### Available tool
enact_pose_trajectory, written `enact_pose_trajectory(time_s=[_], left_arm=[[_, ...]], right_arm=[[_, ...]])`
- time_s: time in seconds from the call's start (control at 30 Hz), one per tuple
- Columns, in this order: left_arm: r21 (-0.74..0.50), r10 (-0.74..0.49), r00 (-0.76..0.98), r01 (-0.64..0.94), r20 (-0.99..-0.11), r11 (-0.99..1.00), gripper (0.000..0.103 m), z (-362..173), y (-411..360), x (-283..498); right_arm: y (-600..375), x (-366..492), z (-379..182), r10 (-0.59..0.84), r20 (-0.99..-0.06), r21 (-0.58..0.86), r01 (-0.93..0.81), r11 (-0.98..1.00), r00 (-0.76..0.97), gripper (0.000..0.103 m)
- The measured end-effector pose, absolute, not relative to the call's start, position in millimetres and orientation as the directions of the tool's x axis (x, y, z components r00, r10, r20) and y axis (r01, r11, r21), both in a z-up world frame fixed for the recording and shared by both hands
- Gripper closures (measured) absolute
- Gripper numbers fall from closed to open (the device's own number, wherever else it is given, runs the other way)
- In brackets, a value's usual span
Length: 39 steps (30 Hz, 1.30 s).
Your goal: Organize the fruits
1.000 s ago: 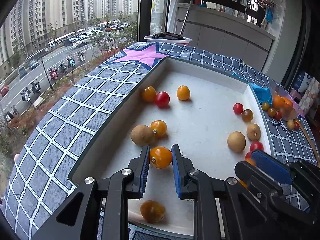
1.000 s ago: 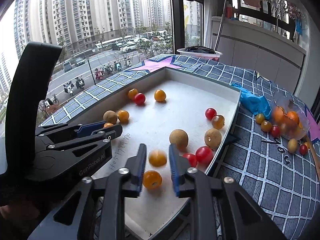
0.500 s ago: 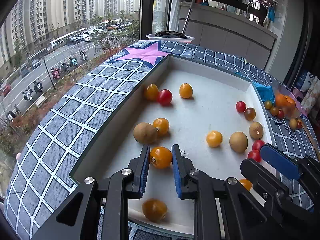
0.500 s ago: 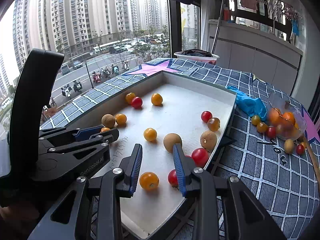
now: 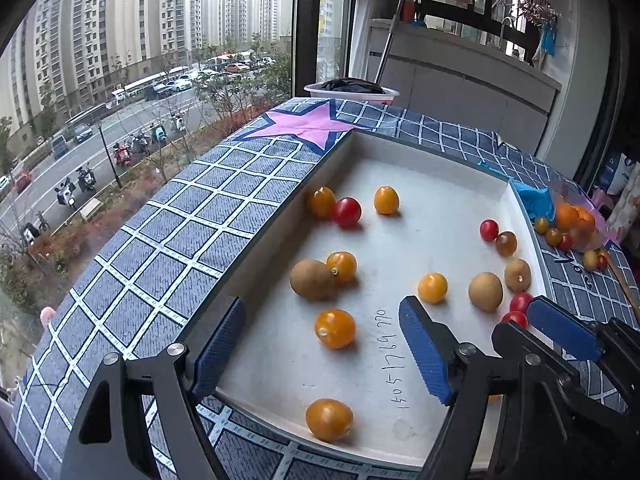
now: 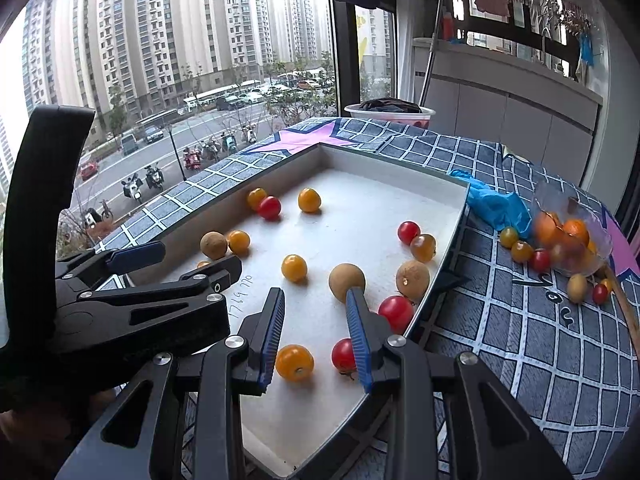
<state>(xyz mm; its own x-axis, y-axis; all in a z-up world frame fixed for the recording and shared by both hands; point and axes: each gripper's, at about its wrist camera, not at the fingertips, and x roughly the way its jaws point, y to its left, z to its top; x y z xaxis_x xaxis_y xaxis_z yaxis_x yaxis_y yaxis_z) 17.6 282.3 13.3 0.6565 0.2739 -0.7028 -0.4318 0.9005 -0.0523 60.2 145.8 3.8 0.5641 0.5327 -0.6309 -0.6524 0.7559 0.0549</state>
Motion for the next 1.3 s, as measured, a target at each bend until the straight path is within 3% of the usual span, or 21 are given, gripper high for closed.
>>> enact_pose_trajectory(time_s=[0.33,0.63,1.3], left_arm=[[-0.038,0.284,0.649,-0.435,-0.706,0.9,0.023,12.2,281.5,17.1],[-0.054,0.276,0.641,-0.445,-0.716,0.894,0.023,9.5,286.1,17.5],[-0.047,0.283,0.636,-0.45,-0.718,0.892,0.023,9.5,287.9,18.7]], right_arm=[[145.1,58.6,5.4,0.535,-0.62,0.05,-0.652,0.757,0.574,0.066],[144.8,57.5,5.9,0.537,-0.616,0.047,-0.653,0.756,0.577,0.057],[144.9,57.1,6.1,0.537,-0.613,0.045,-0.653,0.756,0.58,0.055]])
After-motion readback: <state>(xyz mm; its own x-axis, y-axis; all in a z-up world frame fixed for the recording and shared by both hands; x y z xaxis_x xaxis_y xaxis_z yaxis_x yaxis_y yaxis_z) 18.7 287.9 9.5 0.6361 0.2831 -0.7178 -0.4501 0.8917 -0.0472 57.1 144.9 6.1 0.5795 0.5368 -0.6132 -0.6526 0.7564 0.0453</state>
